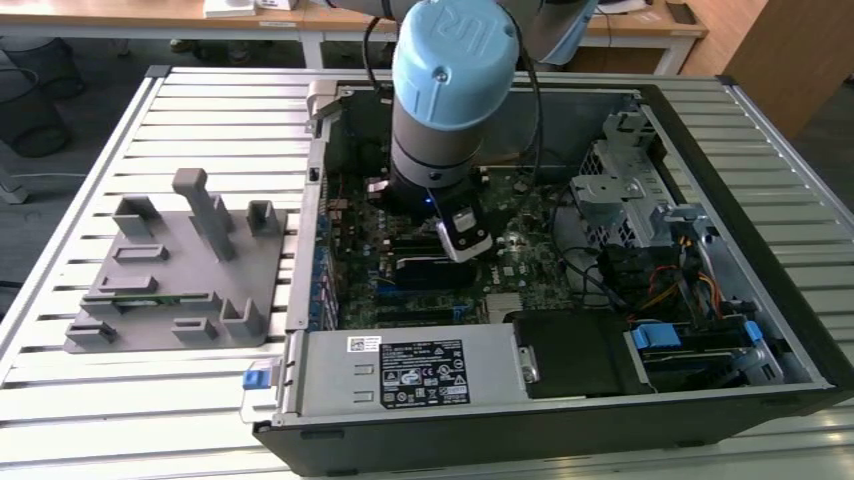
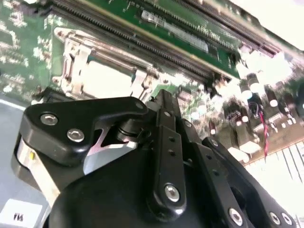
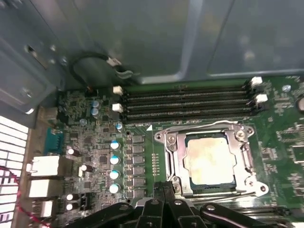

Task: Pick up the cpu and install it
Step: 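Install the second cpu locking lever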

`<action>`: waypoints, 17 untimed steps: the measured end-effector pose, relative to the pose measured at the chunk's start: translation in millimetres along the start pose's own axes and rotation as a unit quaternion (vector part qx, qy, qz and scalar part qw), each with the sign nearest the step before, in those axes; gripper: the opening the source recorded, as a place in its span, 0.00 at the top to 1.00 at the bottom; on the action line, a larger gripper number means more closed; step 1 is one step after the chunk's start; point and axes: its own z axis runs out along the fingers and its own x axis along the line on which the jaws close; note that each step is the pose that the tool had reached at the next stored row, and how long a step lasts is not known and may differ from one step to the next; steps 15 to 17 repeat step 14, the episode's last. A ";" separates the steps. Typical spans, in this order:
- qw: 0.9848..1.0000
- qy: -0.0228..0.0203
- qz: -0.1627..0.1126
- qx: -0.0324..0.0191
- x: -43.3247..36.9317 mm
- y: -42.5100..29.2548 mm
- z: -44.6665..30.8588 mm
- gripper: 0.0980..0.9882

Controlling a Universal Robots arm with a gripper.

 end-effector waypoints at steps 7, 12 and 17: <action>1.000 0.000 0.000 0.000 1.0 6.3 -16.3 0.99; 1.000 0.000 0.000 0.000 1.1 6.7 -17.7 0.99; 1.000 0.000 0.000 0.000 1.2 7.6 -19.7 0.99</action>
